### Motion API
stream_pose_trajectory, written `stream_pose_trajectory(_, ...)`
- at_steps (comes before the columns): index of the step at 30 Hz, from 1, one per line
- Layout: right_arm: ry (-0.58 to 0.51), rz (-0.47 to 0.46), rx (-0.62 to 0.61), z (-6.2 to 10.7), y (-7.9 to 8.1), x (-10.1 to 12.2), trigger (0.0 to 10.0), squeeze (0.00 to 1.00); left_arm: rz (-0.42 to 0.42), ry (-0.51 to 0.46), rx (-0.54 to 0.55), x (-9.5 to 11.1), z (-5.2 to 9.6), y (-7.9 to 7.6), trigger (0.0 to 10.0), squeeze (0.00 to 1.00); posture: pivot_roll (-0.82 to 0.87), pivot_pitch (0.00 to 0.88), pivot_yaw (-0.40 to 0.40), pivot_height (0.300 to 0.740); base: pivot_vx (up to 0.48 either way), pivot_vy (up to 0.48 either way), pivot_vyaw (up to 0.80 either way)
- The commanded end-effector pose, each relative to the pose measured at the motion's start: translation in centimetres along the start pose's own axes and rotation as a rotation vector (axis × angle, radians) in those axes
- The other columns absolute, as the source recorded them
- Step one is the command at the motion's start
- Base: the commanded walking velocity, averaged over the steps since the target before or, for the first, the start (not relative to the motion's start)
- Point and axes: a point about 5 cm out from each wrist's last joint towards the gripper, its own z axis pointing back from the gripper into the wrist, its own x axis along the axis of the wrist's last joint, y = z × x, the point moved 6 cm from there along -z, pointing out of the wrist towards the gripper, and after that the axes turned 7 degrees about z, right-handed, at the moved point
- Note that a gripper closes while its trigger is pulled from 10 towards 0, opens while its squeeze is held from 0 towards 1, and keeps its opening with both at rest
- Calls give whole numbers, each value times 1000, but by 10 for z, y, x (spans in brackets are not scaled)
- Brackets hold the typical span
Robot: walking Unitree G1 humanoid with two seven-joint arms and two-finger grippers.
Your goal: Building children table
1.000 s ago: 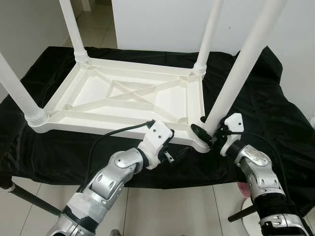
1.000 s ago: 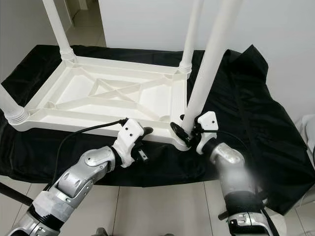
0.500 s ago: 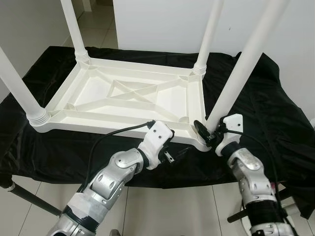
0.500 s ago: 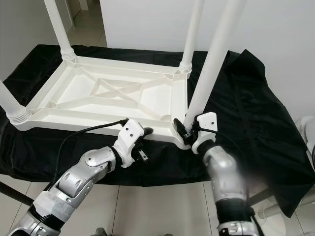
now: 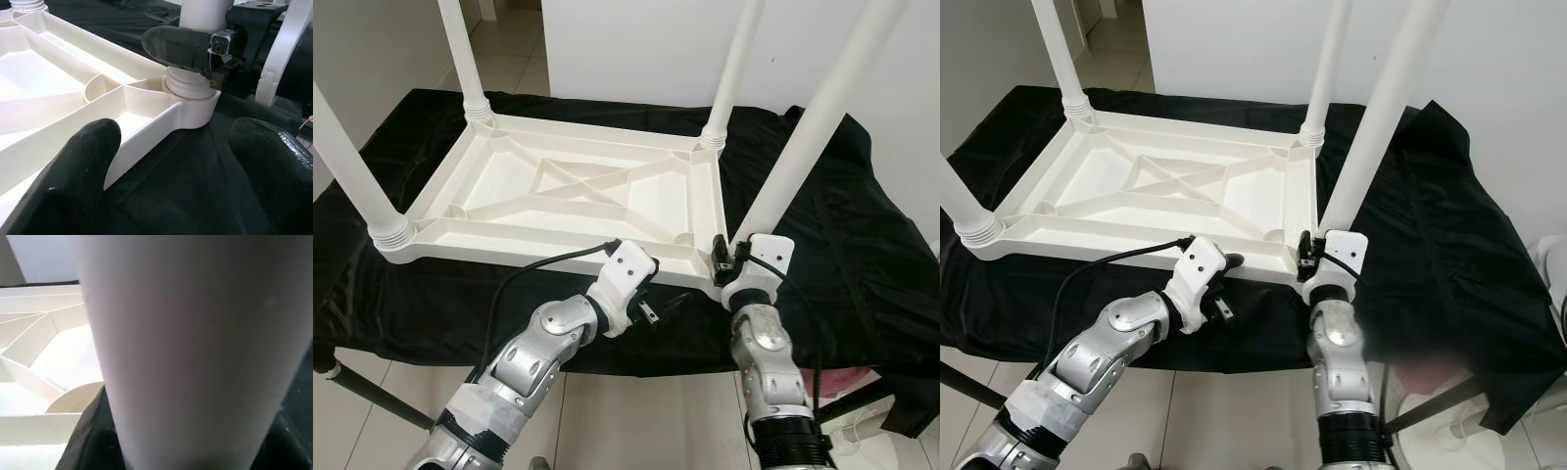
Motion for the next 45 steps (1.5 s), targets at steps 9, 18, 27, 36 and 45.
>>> stream_pose_trajectory(9,-23,-65,19,3,-2,4,10000,1000,-7,19,-72,-5,2,-10,10000,0,-20,35,-55,740,0,0,0)
stream_pose_trajectory(18,-79,-47,171,4,-11,10,10000,1000,-7,23,-81,-7,2,-13,10000,0,-25,39,-54,740,0,0,0)
stream_pose_trajectory(27,-81,13,475,13,-1,4,10000,0,-3,22,-74,-6,3,-12,10000,0,-30,57,-50,740,0,0,0)
stream_pose_trajectory(36,-60,114,658,1,11,-3,10000,0,0,26,-79,-7,2,-15,10000,0,-24,61,-53,740,0,0,0)
stream_pose_trajectory(45,-45,151,709,-8,7,-7,2471,0,-2,24,-75,-6,2,-14,10000,0,-14,53,-59,740,0,0,0)
